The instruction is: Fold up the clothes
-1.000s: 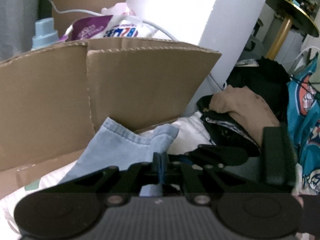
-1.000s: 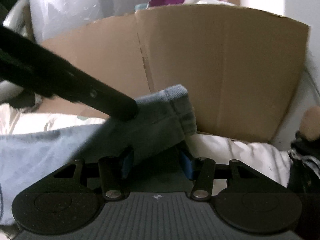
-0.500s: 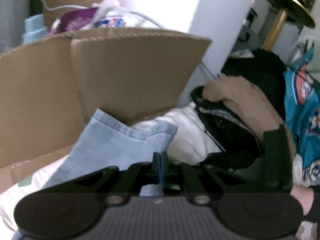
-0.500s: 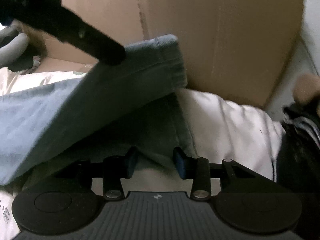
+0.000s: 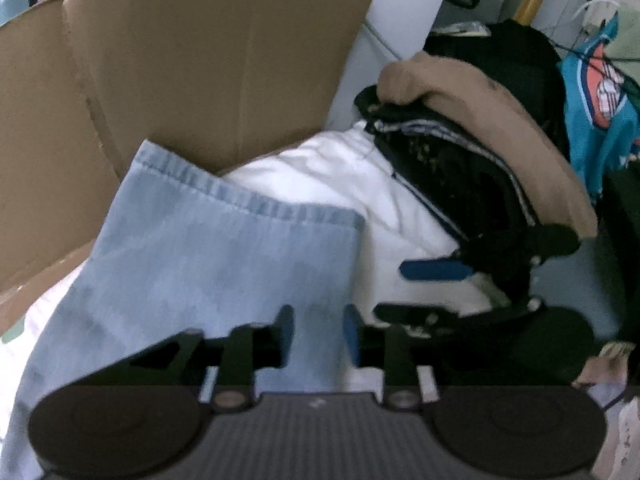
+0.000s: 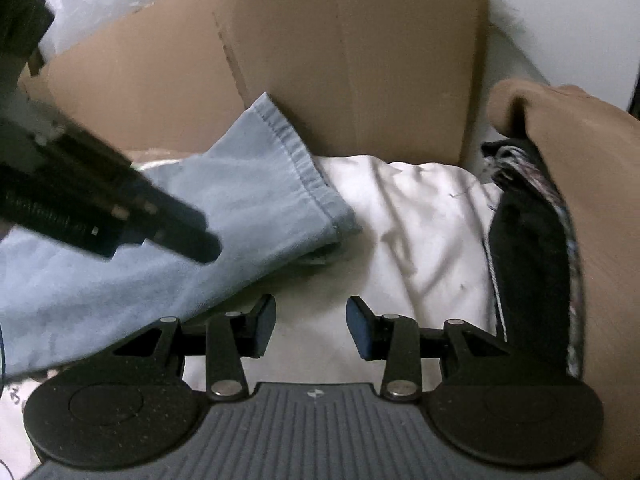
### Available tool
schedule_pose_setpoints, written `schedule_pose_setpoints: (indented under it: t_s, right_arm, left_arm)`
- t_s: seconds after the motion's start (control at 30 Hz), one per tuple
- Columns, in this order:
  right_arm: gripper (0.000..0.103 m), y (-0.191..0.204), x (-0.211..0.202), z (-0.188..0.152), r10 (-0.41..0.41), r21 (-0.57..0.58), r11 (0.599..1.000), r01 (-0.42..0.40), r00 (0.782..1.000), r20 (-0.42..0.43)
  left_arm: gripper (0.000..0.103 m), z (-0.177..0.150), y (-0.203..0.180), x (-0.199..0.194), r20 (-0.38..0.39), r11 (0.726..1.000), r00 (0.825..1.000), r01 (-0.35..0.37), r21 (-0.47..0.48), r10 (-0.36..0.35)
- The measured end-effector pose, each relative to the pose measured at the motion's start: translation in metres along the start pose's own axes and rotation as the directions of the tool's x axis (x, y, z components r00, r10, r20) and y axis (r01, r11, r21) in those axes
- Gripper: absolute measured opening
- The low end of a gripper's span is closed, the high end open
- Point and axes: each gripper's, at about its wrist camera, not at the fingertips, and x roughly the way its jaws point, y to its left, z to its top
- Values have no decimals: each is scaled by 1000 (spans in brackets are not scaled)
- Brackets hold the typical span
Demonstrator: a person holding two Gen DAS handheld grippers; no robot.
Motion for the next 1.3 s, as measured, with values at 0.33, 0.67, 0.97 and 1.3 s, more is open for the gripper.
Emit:
schedule_pose_setpoints:
  t_s: [0.33, 0.67, 0.97, 1.3]
  right_arm:
    - [46, 1, -11, -14, 11, 54, 998, -12, 1000, 11]
    - [47, 1, -22, -29, 15, 102, 995, -17, 1000, 17]
    - [47, 8, -22, -36, 29, 120, 992, -30, 1000, 10]
    - [47, 24, -8, -16, 79, 116, 990, -82, 996, 38]
  left_arm:
    - [74, -47, -21, 3, -59, 991, 992, -103, 87, 109]
    - [73, -83, -36, 18, 14, 917, 952, -299, 264, 306]
    - [39, -84, -28, -2, 25, 883, 935, -343, 320, 354]
    - [3, -70, -17, -41, 28, 923, 964, -261, 282, 264]
